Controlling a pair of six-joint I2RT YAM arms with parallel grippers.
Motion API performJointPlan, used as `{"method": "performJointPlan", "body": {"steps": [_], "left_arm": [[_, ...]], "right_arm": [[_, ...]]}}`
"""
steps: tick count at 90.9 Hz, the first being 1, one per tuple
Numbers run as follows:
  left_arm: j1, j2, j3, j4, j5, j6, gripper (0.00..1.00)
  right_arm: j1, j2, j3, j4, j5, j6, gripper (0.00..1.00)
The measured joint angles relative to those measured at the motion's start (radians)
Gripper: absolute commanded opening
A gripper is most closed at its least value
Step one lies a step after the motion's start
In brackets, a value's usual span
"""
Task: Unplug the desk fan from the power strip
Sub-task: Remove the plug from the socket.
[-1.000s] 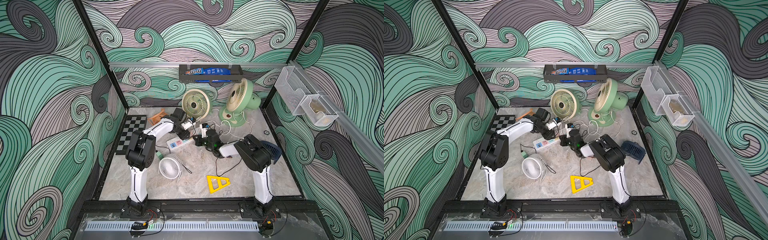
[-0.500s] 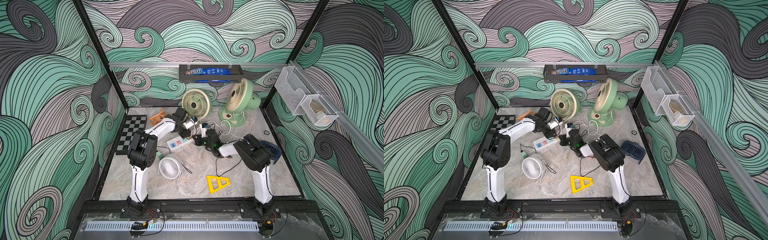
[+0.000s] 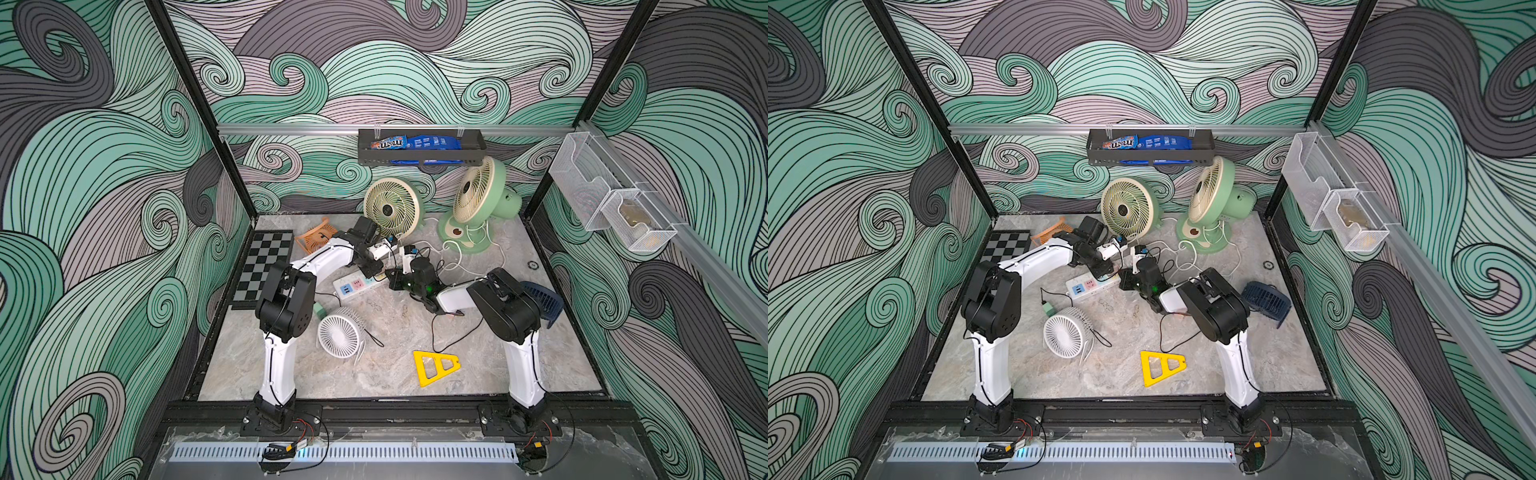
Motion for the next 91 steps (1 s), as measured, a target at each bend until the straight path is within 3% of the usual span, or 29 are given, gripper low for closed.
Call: {"method": "performJointPlan", "body": {"steps": [44, 69, 91], "left_arm": [[0.016, 0.011, 0.019, -0.024, 0.043, 0.006, 0.05], [-0.026, -0.058, -0.101, 0.095, -0.061, 0.048, 0.03], [0.008, -0.029, -0.04, 0.022, 0.019, 0.011, 0.02]], "right_arm": [[0.0, 0.006, 0.005, 0.006, 0.008, 0.014, 0.05], [-0.001, 0.008, 0.005, 0.011, 0.016, 0.019, 0.05], [0.0, 0.008, 0.005, 0.011, 0.016, 0.022, 0.05]]}}
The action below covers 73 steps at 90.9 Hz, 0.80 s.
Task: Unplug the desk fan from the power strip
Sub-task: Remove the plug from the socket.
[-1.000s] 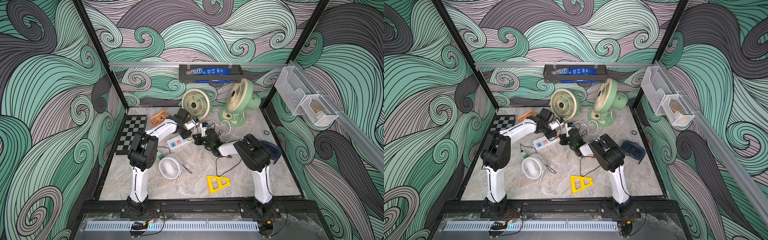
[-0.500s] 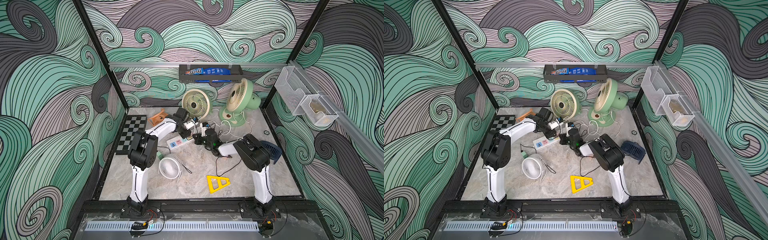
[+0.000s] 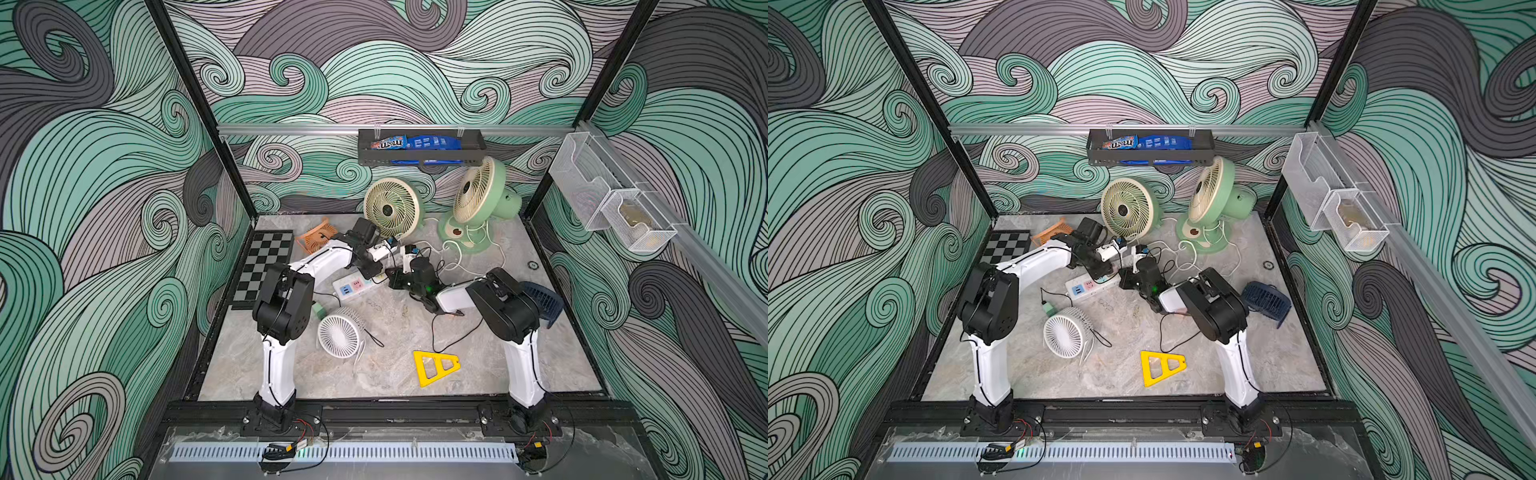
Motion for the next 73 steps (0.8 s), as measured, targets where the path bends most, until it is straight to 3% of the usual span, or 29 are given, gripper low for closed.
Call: {"method": "performJointPlan", "body": {"steps": [32, 59, 73], "left_arm": [[-0.036, -0.037, -0.067, 0.069, -0.086, 0.036, 0.01], [0.015, 0.002, 0.015, -0.025, 0.027, -0.014, 0.0], [-0.029, -0.051, -0.083, 0.072, -0.061, 0.033, 0.0]], "right_arm": [[0.0, 0.0, 0.0, 0.0, 0.0, 0.0, 0.05], [0.002, 0.0, 0.0, 0.0, -0.002, 0.0, 0.05], [0.002, 0.0, 0.0, 0.0, -0.002, 0.0, 0.05]]}}
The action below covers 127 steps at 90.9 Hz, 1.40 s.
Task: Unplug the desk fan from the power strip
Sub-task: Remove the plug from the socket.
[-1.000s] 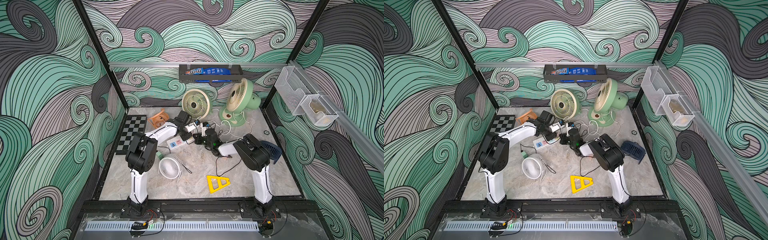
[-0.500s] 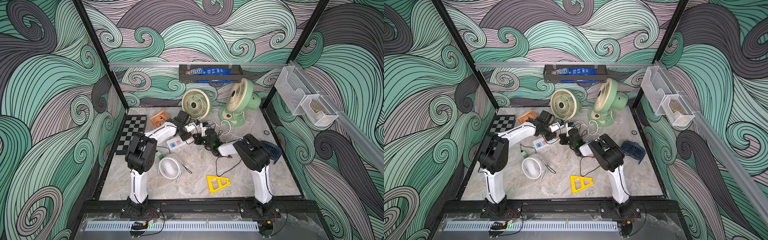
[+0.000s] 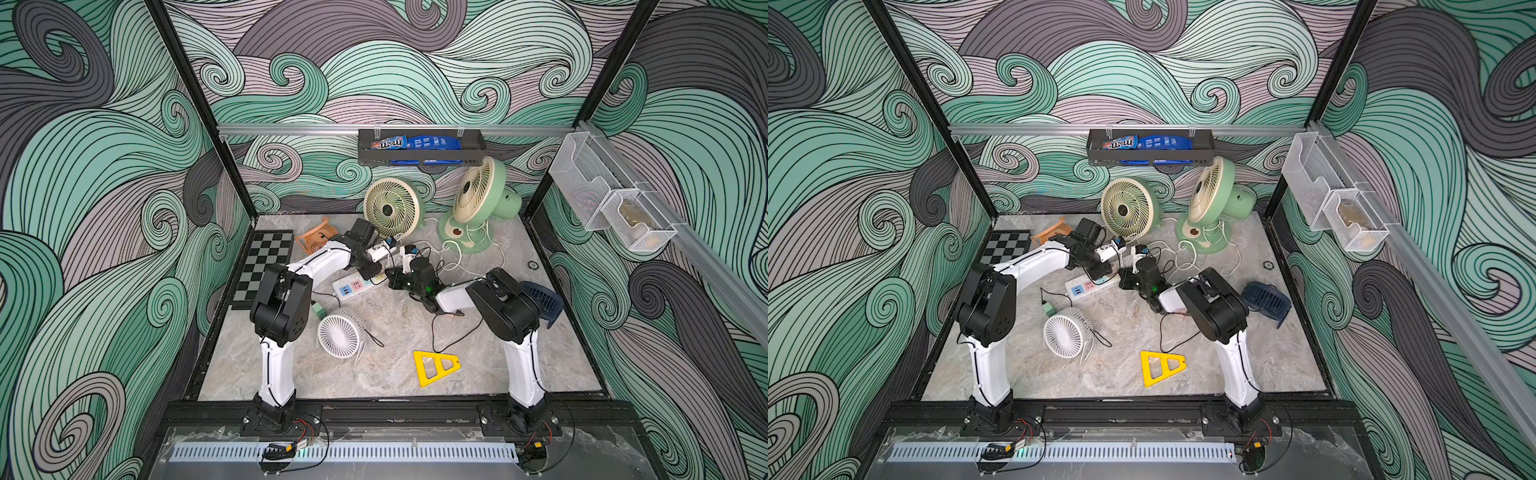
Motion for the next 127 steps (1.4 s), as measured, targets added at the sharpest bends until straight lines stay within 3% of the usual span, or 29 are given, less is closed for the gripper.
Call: {"method": "performJointPlan", "body": {"steps": [11, 41, 62, 88, 109, 127], "left_arm": [[-0.025, -0.022, -0.037, 0.043, -0.066, 0.02, 0.0], [0.027, 0.035, 0.073, -0.077, 0.042, -0.035, 0.0], [-0.026, -0.017, -0.026, 0.031, -0.071, 0.014, 0.0], [0.019, 0.019, 0.055, -0.059, 0.023, -0.044, 0.0], [-0.026, -0.019, -0.021, 0.021, -0.07, -0.004, 0.0], [0.011, 0.007, 0.04, -0.04, -0.014, -0.047, 0.0]], "right_arm": [[0.0, 0.0, 0.0, 0.0, -0.003, 0.0, 0.05], [0.0, 0.0, 0.0, 0.0, -0.003, 0.0, 0.05], [0.0, 0.0, 0.0, 0.0, -0.003, -0.001, 0.05], [0.002, 0.0, 0.0, 0.0, -0.003, -0.001, 0.05], [0.003, 0.0, 0.0, 0.0, 0.002, -0.001, 0.05], [0.005, 0.0, 0.0, 0.0, 0.002, -0.001, 0.05]]}}
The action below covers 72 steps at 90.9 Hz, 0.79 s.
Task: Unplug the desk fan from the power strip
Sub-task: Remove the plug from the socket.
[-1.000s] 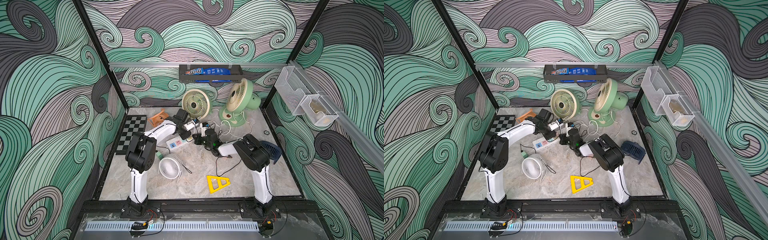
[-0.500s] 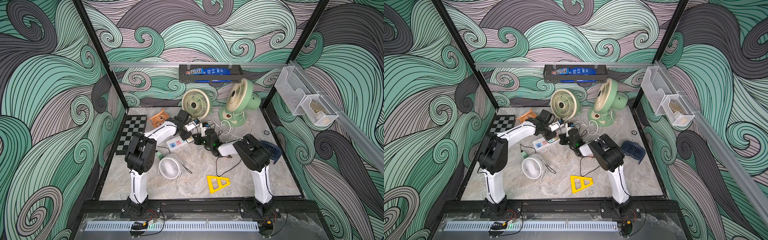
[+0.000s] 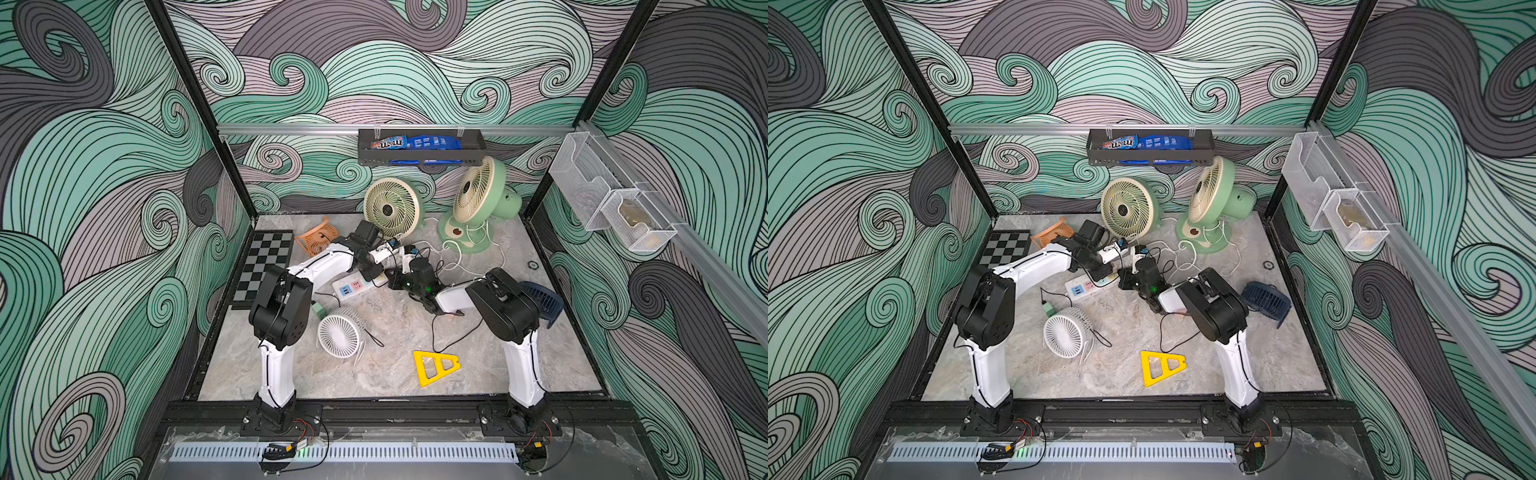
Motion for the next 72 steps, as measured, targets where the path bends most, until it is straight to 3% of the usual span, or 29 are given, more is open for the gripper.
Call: {"method": "performJointPlan", "body": {"steps": [16, 35, 72], "left_arm": [[0.003, -0.001, -0.006, 0.003, 0.029, 0.006, 0.0], [-0.044, -0.06, -0.111, 0.108, -0.077, 0.075, 0.0], [0.019, -0.039, -0.014, 0.04, -0.008, 0.046, 0.0]], "right_arm": [[0.0, 0.0, 0.0, 0.0, 0.0, -0.004, 0.05], [0.001, 0.001, 0.004, -0.004, 0.0, -0.008, 0.05], [0.006, 0.002, 0.007, -0.008, -0.004, -0.011, 0.05]]}}
